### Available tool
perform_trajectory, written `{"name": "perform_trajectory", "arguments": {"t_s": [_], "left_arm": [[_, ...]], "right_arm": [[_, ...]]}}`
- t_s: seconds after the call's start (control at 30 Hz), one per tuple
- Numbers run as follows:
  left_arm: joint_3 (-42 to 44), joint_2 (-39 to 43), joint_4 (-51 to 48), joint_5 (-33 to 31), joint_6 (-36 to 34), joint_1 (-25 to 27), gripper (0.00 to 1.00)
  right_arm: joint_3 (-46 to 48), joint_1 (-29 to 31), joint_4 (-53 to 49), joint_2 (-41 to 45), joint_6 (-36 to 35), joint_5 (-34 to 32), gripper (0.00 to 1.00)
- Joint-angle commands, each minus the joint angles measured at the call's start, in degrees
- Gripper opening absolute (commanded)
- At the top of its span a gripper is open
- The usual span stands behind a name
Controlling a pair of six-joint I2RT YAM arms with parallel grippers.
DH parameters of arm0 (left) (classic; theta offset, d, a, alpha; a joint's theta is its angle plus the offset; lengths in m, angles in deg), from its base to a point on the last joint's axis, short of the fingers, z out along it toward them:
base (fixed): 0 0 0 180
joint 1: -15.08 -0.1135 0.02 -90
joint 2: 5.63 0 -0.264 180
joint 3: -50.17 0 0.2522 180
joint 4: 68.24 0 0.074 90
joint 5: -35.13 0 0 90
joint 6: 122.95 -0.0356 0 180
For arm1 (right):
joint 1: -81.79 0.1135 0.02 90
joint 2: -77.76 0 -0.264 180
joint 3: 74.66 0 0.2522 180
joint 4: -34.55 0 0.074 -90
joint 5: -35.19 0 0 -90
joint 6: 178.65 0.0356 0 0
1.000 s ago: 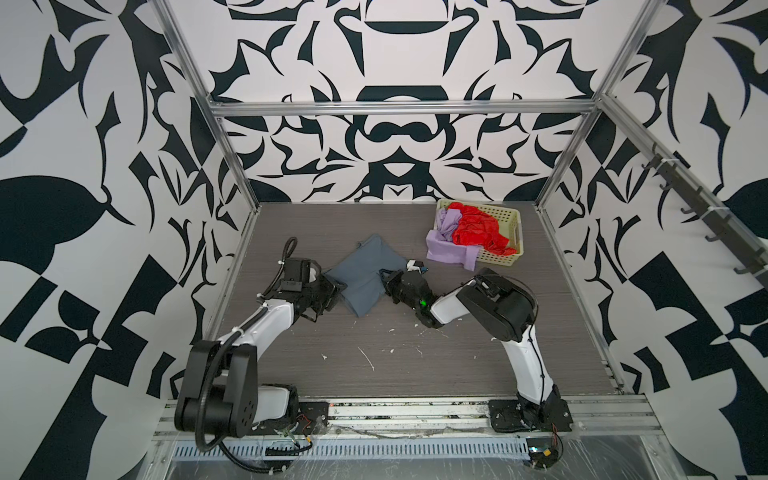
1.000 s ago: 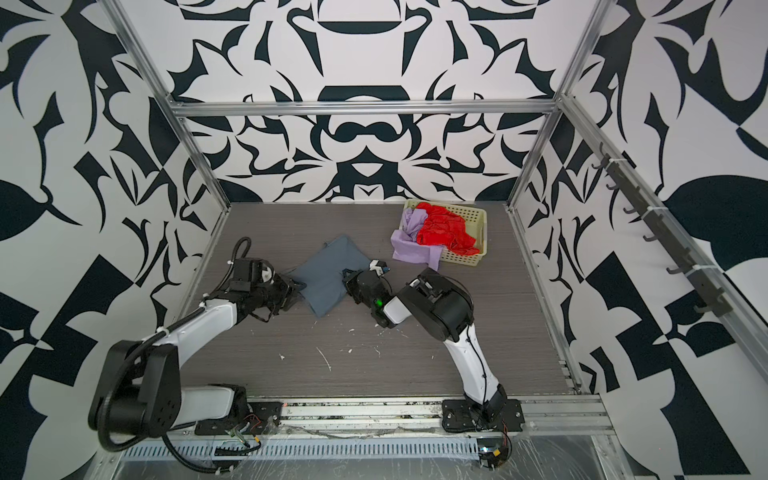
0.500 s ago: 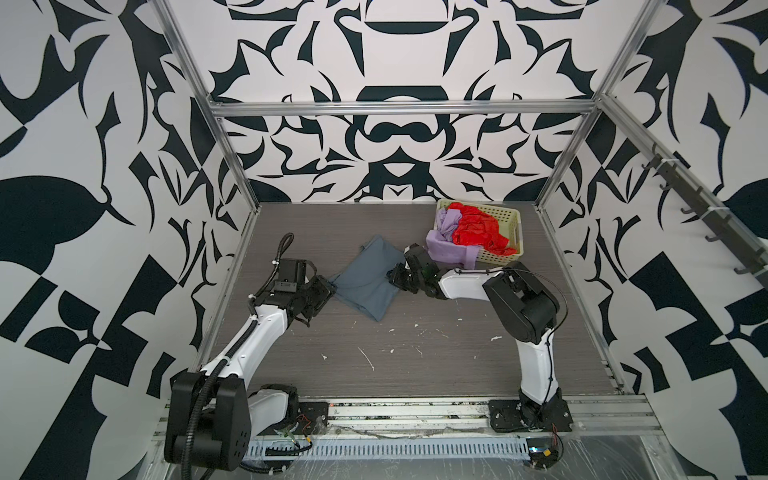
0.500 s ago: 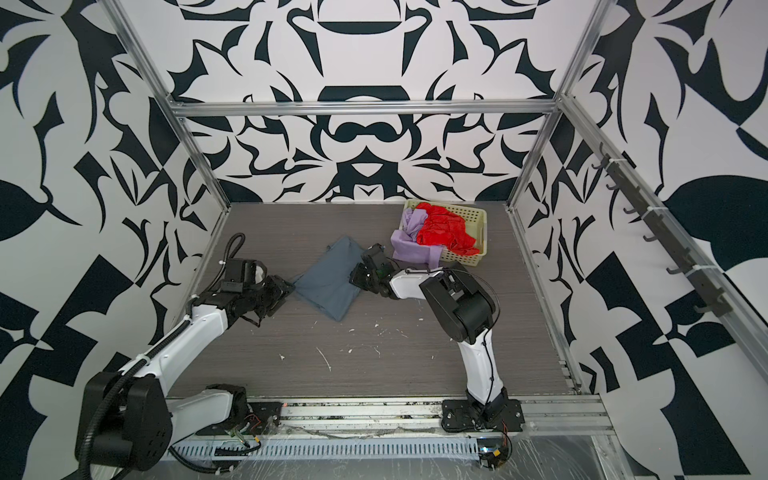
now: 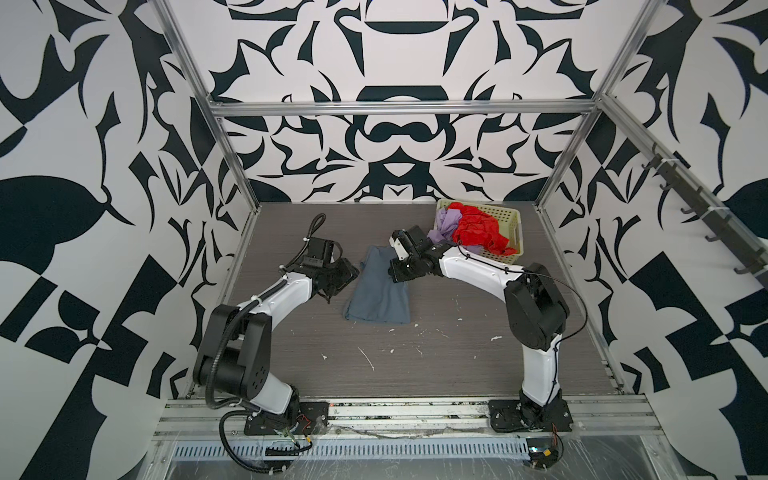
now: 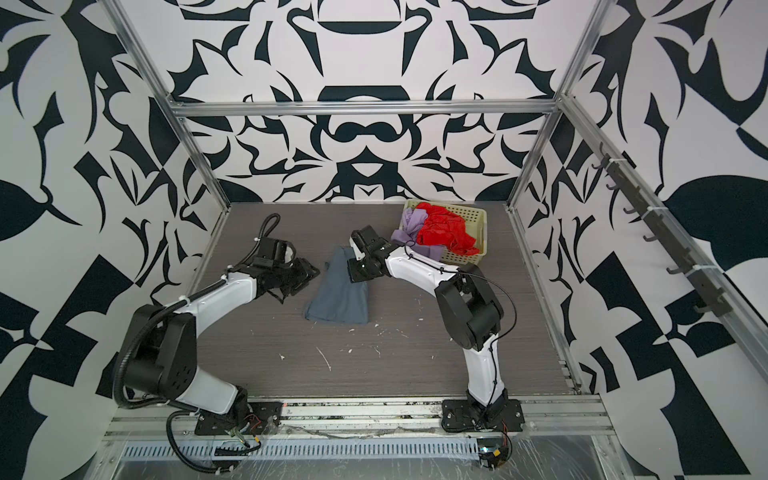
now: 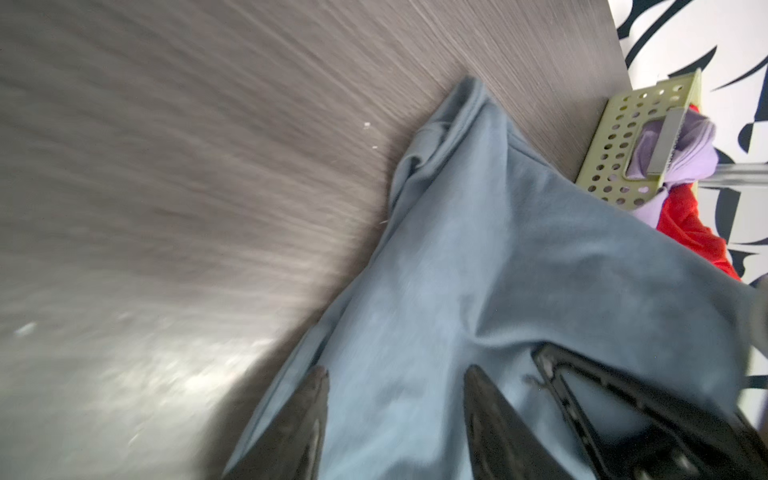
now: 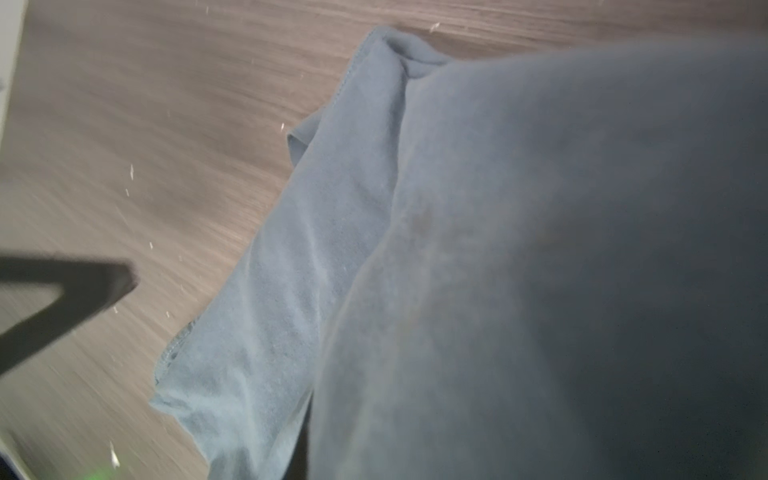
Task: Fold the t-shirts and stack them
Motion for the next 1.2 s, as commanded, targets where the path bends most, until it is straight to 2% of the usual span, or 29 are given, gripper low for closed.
{"name": "perform_trajectory", "arguments": {"t_s": [0.0,0.13,0.33,0.77,1.17], "left_arm": [[-1.7,-3.7,3.5,1.2,0.4,0.9,0.55],[-2.3,-7.0,6.1,2.4,2.0,1.4,0.54],[-1.7,-7.8,8.0,2.7,3.0,1.3,0.54],[0.1,-4.7,7.2,0.7,3.0,1.4,0.54],[1.1,-2.6,6.4,-0.3,3.0,1.4,0.54]], "right_arm": [[-3.6,0.4,-5.7,0.6,-5.7,-0.9,0.0],[-6.3,0.9,-9.2,0.0,-9.5,-4.3,0.0],[-9.6,1.9,-11.2,-0.1,-14.7,-11.6,0.0],[-21.9,2.5,-15.1,-3.7,-24.8,-19.3,0.0],[-32.1,2.7,-12.0,-8.1,-31.4,-28.8,0.0]]}}
